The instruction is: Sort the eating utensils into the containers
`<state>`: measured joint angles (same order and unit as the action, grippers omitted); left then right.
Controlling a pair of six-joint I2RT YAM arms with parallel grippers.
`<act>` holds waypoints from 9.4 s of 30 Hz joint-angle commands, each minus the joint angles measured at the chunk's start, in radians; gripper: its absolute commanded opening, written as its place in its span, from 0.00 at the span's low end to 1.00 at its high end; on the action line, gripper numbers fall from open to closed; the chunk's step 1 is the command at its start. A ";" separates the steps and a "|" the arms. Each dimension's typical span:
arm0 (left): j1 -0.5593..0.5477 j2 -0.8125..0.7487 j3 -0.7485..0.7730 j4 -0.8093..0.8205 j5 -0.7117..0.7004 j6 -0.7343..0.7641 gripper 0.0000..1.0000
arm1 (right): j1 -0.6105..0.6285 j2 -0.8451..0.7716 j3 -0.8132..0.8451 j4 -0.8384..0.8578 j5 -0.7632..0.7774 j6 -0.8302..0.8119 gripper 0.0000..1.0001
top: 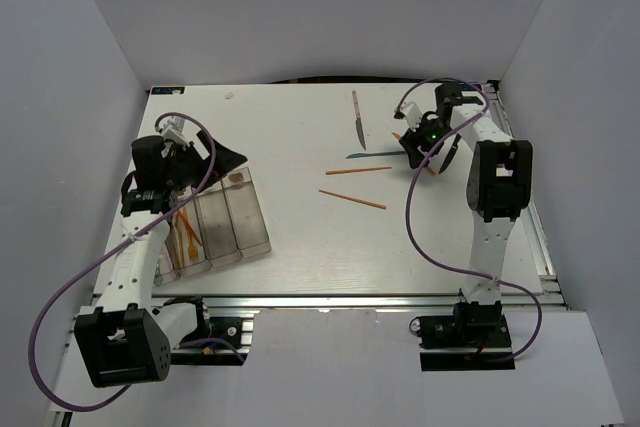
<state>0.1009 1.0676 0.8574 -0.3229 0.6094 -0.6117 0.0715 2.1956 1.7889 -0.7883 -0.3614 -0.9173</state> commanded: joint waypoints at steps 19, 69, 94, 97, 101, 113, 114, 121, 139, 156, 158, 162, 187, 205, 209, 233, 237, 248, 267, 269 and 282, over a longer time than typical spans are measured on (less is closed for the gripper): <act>-0.004 -0.021 0.035 0.028 0.001 -0.033 0.98 | -0.033 0.081 -0.069 0.144 0.075 0.097 0.25; -0.004 -0.451 0.152 -0.284 -0.235 0.009 0.98 | 0.879 -0.033 -0.004 0.866 -0.235 1.684 0.00; -0.004 -0.413 0.166 -0.289 -0.267 0.073 0.98 | 0.949 0.004 0.020 0.893 -0.150 1.647 0.00; -0.003 -0.413 0.167 -0.289 -0.263 0.072 0.98 | 0.949 0.013 0.010 0.896 -0.105 1.647 0.00; -0.004 -0.423 0.163 -0.295 -0.261 0.070 0.98 | 0.952 0.036 0.004 0.902 -0.050 1.667 0.00; -0.003 -0.445 0.150 -0.329 -0.257 0.055 0.98 | 0.990 0.070 -0.020 0.934 0.053 1.723 0.10; -0.004 -0.446 0.150 -0.332 -0.258 0.055 0.98 | 0.995 0.070 -0.020 0.934 0.055 1.723 0.13; -0.004 -0.434 0.166 -0.332 -0.258 0.049 0.98 | 0.995 0.076 -0.065 1.002 0.049 1.703 0.46; -0.004 -0.405 0.003 -0.124 -0.134 -0.068 0.98 | 0.620 -0.088 -0.039 0.875 -0.638 0.843 0.89; -0.015 -0.127 -0.049 0.111 0.046 -0.168 0.98 | 0.090 0.042 0.145 -0.152 -0.298 -0.511 0.82; -0.020 -0.113 -0.046 0.119 0.046 -0.171 0.98 | 0.086 0.064 0.159 -0.135 -0.274 -0.519 0.83; -0.026 -0.118 -0.054 0.122 0.038 -0.180 0.98 | 0.086 0.108 0.173 -0.036 -0.205 -0.450 0.84; -0.032 -0.216 -0.081 0.071 -0.036 -0.226 0.98 | 0.085 0.172 0.113 -0.045 -0.048 -0.404 0.12; -0.404 0.000 -0.061 0.200 -0.338 -0.373 0.92 | 0.151 -0.129 0.064 -0.091 -0.458 0.078 0.00; -0.441 0.103 -0.023 0.255 -0.364 -0.408 0.81 | 0.304 -0.166 0.023 -0.014 -0.488 0.326 0.00; -0.486 0.167 0.015 0.197 -0.462 -0.424 0.21 | 0.562 -0.278 -0.121 0.428 -0.511 0.894 0.00; -0.484 0.167 0.067 0.127 -0.485 -0.352 0.01 | 0.560 -0.277 -0.131 0.403 -0.519 0.836 0.31; -0.226 0.039 0.187 -0.399 -0.595 0.065 0.00 | 0.444 -0.359 -0.186 0.279 -0.421 0.439 0.90; -0.133 0.282 0.164 -0.513 -0.674 0.302 0.21 | 0.139 -0.379 -0.258 0.280 -0.348 0.313 0.69; -0.133 0.282 0.163 -0.513 -0.669 0.293 0.41 | 0.093 -0.335 -0.209 0.291 -0.243 0.408 0.70; -0.133 0.178 0.201 -0.524 -0.560 0.238 0.79 | -0.148 -0.172 -0.086 0.347 0.295 0.877 0.89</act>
<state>-0.0360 1.3125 1.0218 -0.8463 -0.0113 -0.3546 -0.0475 1.9881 1.6325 -0.4721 -0.2810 -0.1967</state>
